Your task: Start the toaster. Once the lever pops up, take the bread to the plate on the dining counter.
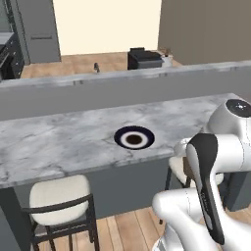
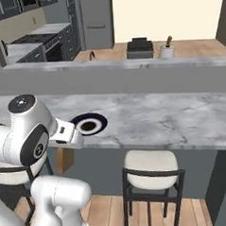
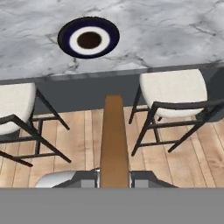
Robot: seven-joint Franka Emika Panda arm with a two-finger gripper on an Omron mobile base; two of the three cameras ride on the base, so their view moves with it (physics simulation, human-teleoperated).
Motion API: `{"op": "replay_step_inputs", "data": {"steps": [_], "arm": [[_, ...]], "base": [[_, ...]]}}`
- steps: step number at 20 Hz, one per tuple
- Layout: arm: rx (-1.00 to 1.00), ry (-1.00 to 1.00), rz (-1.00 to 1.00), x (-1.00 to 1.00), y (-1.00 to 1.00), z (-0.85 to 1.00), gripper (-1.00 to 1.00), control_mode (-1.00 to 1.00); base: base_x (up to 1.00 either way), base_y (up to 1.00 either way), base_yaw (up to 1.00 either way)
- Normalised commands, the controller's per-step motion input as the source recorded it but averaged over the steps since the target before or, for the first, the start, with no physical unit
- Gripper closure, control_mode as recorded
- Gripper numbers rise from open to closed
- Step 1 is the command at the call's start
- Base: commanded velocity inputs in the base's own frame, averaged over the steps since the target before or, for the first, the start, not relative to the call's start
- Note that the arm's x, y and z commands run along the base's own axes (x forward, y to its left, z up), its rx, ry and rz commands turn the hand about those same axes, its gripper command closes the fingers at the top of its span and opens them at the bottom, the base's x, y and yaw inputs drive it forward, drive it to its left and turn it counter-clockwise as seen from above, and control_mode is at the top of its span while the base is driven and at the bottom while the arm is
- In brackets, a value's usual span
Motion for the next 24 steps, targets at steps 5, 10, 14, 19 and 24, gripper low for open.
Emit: {"op": "replay_step_inputs", "data": {"steps": [5, 10, 14, 19, 24], "arm": [[0.0, 0.0, 0.0, 0.0, 0.0, 0.0, 1.0, 1.0], [0.0, 0.0, 0.0, 0.0, 0.0, 0.0, 1.0, 1.0], [0.0, 0.0, 0.0, 0.0, 0.0, 0.0, 1.0, 1.0], [0.0, 0.0, 0.0, 0.0, 0.0, 0.0, 1.0, 1.0], [0.0, 0.0, 0.0, 0.0, 0.0, 0.0, 1.0, 1.0]], "base": [[0.14, 0.72, 0.08], [0.24, 0.02, 0.02], [0.4, -0.26, 0.0], [0.38, -0.38, 0.0], [0.39, -0.35, 0.0]]}}
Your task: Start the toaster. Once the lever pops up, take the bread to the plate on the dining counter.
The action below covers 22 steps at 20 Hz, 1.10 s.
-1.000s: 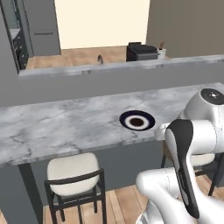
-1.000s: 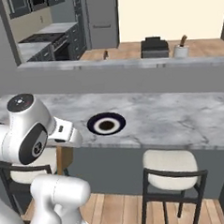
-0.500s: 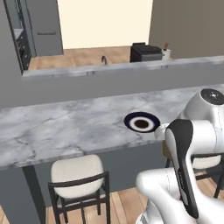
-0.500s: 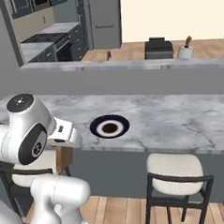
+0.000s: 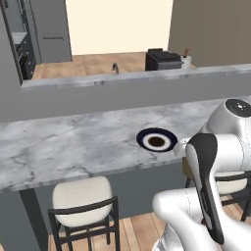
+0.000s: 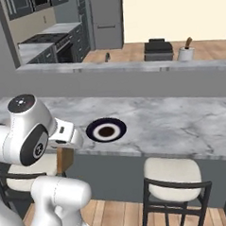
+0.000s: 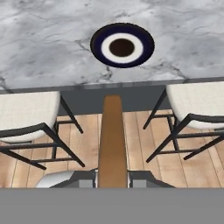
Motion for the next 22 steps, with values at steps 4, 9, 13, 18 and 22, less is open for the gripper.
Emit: {"op": "replay_step_inputs", "data": {"steps": [4, 9, 13, 18, 22], "arm": [[0.0, 0.0, 0.0, 0.0, 0.0, 0.0, 1.0, 1.0], [0.0, 0.0, 0.0, 0.0, 0.0, 0.0, 1.0, 1.0], [0.0, 0.0, 0.0, 0.16, -0.05, 0.0, 1.0, -1.0], [0.03, 0.0, 0.01, 0.84, -0.11, -0.01, 1.0, -1.0], [0.05, 0.0, 0.01, 0.88, -0.03, -0.04, 1.0, -1.0]], "base": [[0.44, -0.19, 0.0], [0.5, -0.2, 0.0], [0.45, -0.15, 0.0], [0.0, 0.0, 0.0], [0.0, 0.0, 0.0]]}}
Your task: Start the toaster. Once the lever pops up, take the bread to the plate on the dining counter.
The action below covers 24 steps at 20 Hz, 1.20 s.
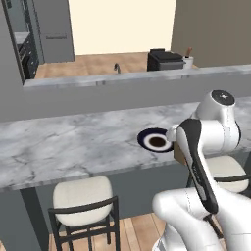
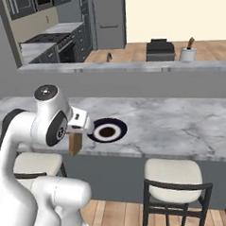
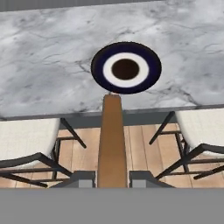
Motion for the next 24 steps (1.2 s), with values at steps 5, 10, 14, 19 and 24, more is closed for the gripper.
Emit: {"op": "replay_step_inputs", "data": {"steps": [5, 10, 14, 19, 24], "arm": [[0.03, -0.01, 0.03, 0.62, 0.0, -0.06, 1.0, -1.0], [0.0, -0.03, 0.01, 0.51, -0.02, -0.09, 1.0, -1.0], [0.0, -0.05, 0.0, 0.48, -0.08, -0.18, 1.0, -1.0], [0.0, -0.05, 0.0, 0.55, -0.1, -0.24, 1.0, -1.0], [0.0, -0.09, 0.0, 0.62, -0.03, -0.32, 1.0, -1.0]], "base": [[0.0, 0.0, 0.0], [0.0, 0.0, 0.0], [0.0, 0.0, 0.0], [0.0, 0.0, 0.0], [0.0, 0.0, 0.0]]}}
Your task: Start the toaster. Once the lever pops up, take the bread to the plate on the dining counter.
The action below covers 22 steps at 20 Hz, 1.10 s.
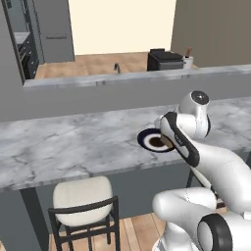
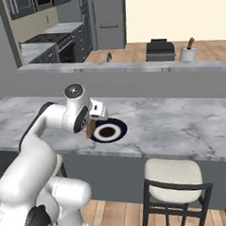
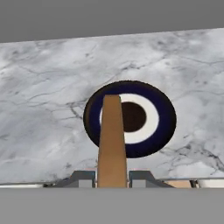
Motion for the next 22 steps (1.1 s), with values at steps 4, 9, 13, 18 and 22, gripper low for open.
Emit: {"op": "replay_step_inputs", "data": {"steps": [4, 9, 13, 18, 22], "arm": [[0.0, -0.07, 0.0, 0.62, -0.05, -0.38, 1.0, -1.0], [0.0, -0.04, 0.0, 0.41, -0.07, -0.33, 1.0, -1.0], [0.0, -0.01, 0.0, 0.13, -0.09, -0.13, 1.0, -1.0], [0.0, 0.0, 0.0, 0.1, -0.03, -0.02, 1.0, -1.0], [0.0, 0.0, 0.0, 0.21, -0.01, -0.03, 1.0, -1.0]], "base": [[0.0, 0.0, 0.0], [0.0, 0.0, 0.0], [0.0, 0.0, 0.0], [0.0, 0.0, 0.0], [0.0, 0.0, 0.0]]}}
